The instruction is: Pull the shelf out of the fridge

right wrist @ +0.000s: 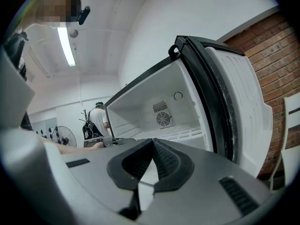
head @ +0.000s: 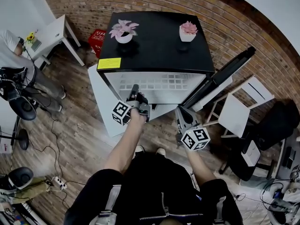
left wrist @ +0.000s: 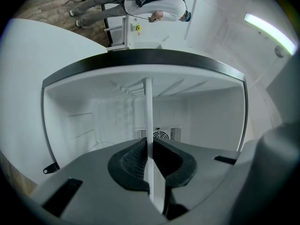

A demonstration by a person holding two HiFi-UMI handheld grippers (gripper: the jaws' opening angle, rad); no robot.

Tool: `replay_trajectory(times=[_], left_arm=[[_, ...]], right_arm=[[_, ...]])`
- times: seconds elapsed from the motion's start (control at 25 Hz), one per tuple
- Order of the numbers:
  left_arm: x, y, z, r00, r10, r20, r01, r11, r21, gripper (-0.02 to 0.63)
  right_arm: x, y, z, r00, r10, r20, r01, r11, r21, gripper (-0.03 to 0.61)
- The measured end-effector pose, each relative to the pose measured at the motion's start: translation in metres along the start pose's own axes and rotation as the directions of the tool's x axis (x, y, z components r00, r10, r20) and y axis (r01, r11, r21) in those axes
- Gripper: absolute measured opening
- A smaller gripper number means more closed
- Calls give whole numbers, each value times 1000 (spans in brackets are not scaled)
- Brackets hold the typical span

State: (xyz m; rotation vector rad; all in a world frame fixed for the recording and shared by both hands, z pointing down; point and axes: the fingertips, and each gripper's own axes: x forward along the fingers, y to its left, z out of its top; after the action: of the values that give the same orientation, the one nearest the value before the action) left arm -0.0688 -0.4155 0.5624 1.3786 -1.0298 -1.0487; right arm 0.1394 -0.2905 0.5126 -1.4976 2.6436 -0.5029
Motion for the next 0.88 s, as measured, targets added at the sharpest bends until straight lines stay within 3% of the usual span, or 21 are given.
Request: replay_trajectory(times=[0.12, 0.2, 0.36, 0.52, 0.6, 0.72, 0.88], left_arm=[[-5, 0, -1, 1000, -1, -1, 1, 1000, -2, 35], [-6, 0, -1, 1000, 0, -4, 0, 1000, -4, 35], [-9, 1, -2, 1000, -2, -12, 2, 1000, -6, 35], [-10, 1, -2, 1000, -4, -14, 4, 1000, -2, 35], [-10, 1, -2, 1000, -4, -17, 4, 1000, -4, 35], [-10, 2, -2, 1000, -5, -21, 5, 1000, -5, 35], [-10, 2, -2, 1000, -7, -25, 7, 1000, -6, 35]], right_arm=[[4, -2, -7, 1000, 3, -11, -2, 998, 65, -1], [9, -6, -13, 1000, 6, -18, -3, 989, 149, 46], [17, -12, -19, 1000, 2, 0, -2, 941, 338, 124], [22, -14, -21, 1000, -7, 22, -4, 893, 450, 153], [24, -19, -22, 999, -22, 41, -3, 844, 536, 152], [32, -32, -27, 996, -69, 63, 5, 710, 704, 155], [47, -49, -29, 993, -85, 88, -13, 644, 765, 160]])
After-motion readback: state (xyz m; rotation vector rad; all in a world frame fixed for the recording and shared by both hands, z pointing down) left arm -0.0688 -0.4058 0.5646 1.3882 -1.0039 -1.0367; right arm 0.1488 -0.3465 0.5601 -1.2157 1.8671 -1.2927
